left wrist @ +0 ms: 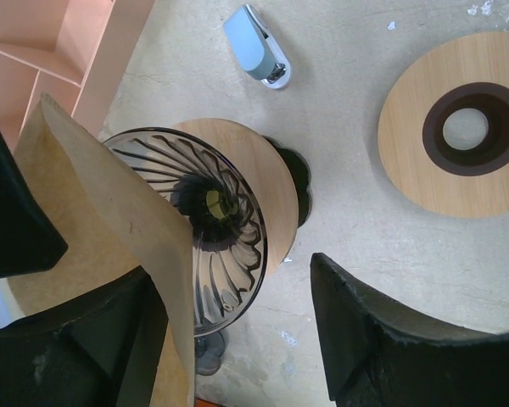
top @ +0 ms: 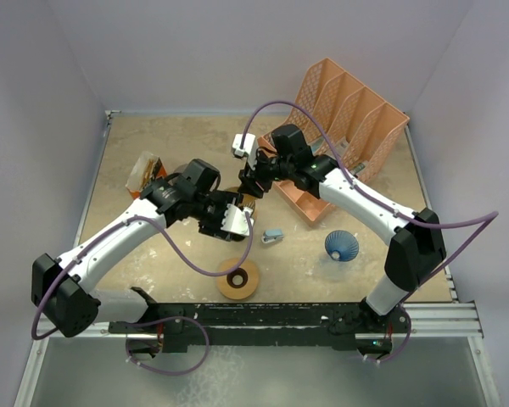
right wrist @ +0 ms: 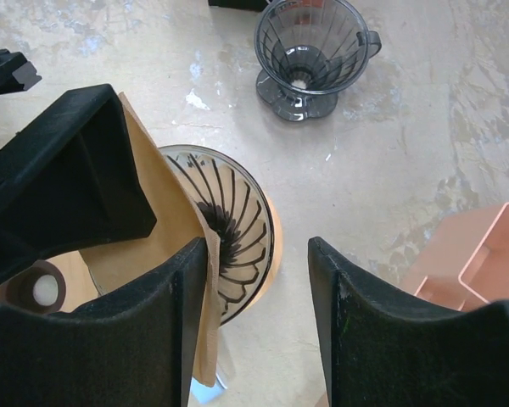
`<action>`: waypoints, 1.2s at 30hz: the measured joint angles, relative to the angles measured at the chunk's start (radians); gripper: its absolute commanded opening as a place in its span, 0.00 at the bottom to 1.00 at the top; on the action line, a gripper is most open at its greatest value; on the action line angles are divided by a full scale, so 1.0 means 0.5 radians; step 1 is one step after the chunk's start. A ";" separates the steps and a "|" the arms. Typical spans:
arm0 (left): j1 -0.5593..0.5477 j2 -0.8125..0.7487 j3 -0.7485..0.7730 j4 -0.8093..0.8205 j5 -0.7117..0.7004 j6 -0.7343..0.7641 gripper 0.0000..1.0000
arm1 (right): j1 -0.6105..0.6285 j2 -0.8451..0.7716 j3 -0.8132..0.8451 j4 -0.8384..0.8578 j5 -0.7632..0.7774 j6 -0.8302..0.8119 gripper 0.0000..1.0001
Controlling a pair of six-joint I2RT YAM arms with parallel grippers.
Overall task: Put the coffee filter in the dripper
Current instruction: Place the coffee filter in the coffee dripper.
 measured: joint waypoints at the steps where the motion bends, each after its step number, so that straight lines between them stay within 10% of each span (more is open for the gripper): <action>1: 0.000 0.000 -0.006 -0.004 0.000 0.000 0.62 | -0.002 0.000 0.000 0.002 0.005 0.004 0.55; 36: 0.000 0.033 -0.115 0.022 0.054 -0.024 0.60 | -0.044 0.111 -0.060 0.002 0.105 0.018 0.66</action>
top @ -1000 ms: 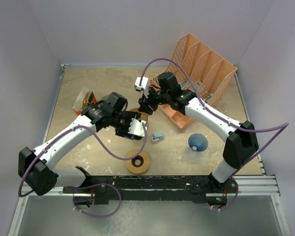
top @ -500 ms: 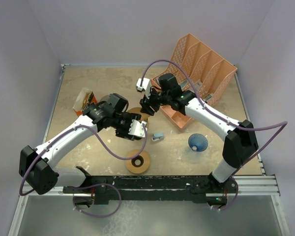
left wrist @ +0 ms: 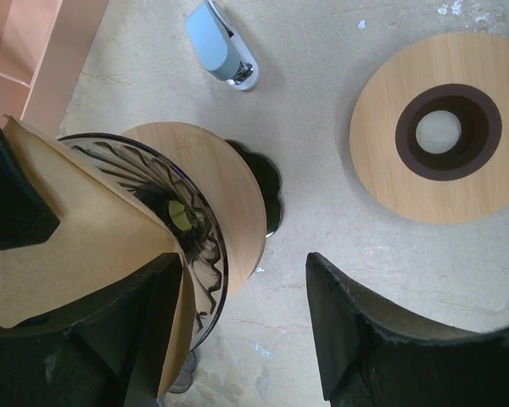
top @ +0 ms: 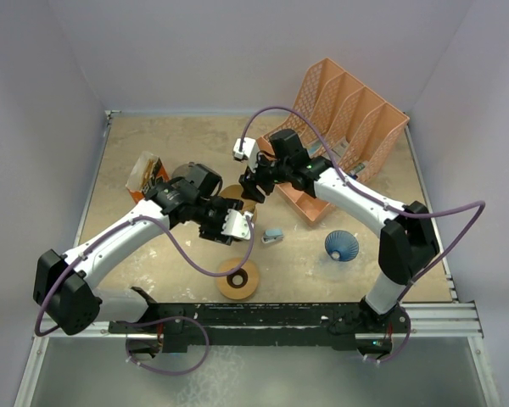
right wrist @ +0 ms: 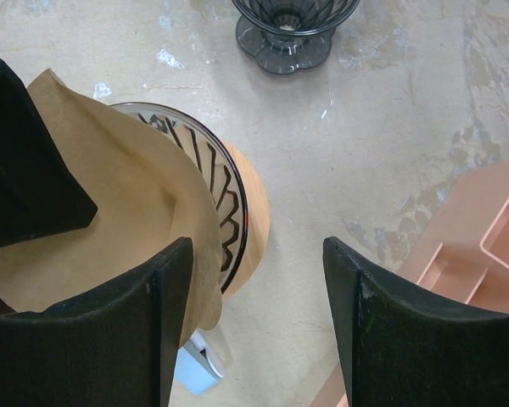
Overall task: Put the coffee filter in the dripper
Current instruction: Place the coffee filter in the coffee dripper.
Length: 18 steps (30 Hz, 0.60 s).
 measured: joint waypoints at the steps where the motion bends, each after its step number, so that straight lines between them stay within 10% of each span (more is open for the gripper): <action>1: 0.000 0.000 -0.002 0.003 0.000 0.000 0.60 | 0.000 0.000 0.000 0.000 0.000 0.000 0.67; 18: 0.000 0.000 -0.052 0.051 0.002 -0.005 0.61 | -0.002 0.000 0.000 0.001 0.000 -0.001 0.72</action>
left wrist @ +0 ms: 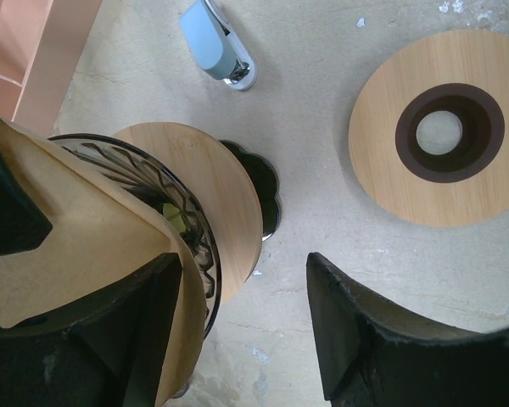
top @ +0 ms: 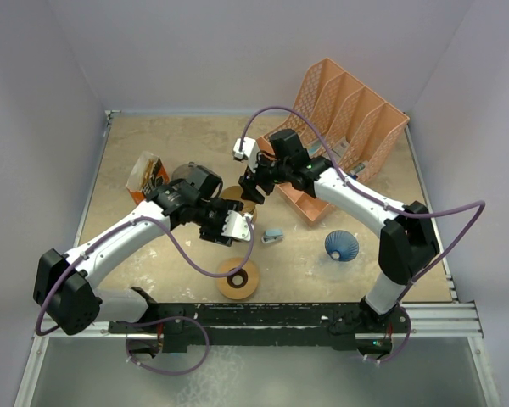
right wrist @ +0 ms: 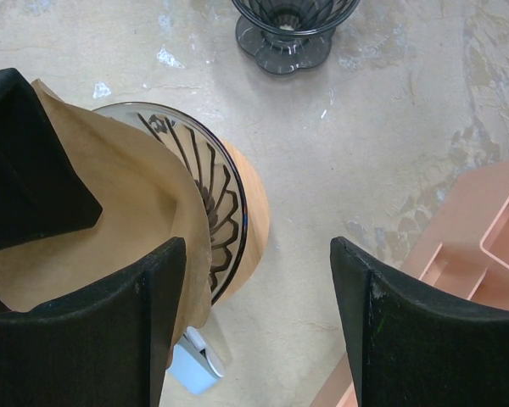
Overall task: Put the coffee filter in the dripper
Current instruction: Place the coffee filter in the coffee dripper.
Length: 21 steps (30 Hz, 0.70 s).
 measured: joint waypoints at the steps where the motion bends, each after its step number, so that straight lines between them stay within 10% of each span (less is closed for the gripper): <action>1: 0.000 0.000 0.000 0.002 0.000 0.000 0.61 | 0.000 0.000 0.000 0.000 -0.001 0.000 0.72; 21: 0.000 0.008 -0.030 0.031 -0.002 -0.011 0.61 | 0.000 0.030 -0.001 -0.002 -0.002 -0.007 0.75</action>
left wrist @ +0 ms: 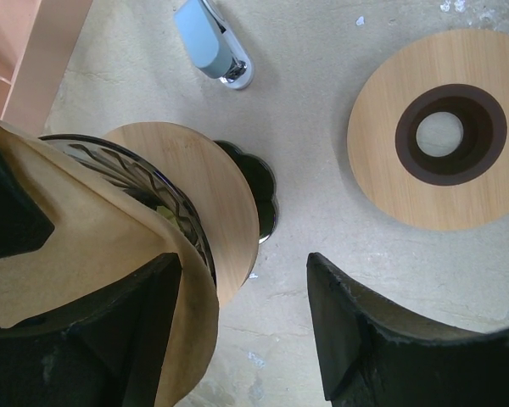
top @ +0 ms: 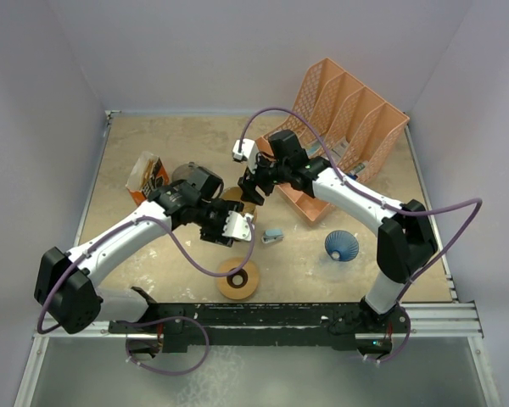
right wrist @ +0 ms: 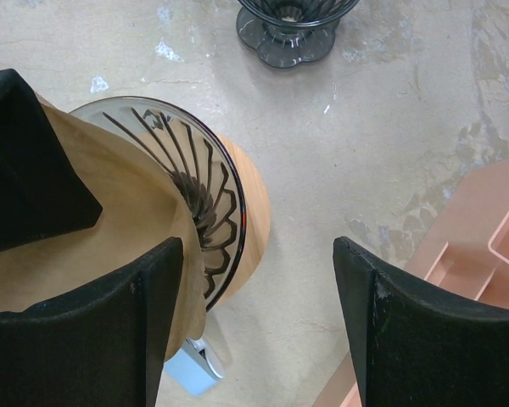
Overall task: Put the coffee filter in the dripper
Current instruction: Place the coffee filter in the coffee dripper.
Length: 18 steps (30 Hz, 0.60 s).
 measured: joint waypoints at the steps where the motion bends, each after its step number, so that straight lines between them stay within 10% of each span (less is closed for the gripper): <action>1: 0.000 0.007 0.000 0.004 0.000 -0.005 0.61 | 0.000 0.000 -0.001 0.000 0.000 -0.002 0.75; 18: 0.008 0.111 0.001 0.060 -0.002 -0.087 0.63 | 0.000 0.096 0.000 0.011 0.027 0.009 0.76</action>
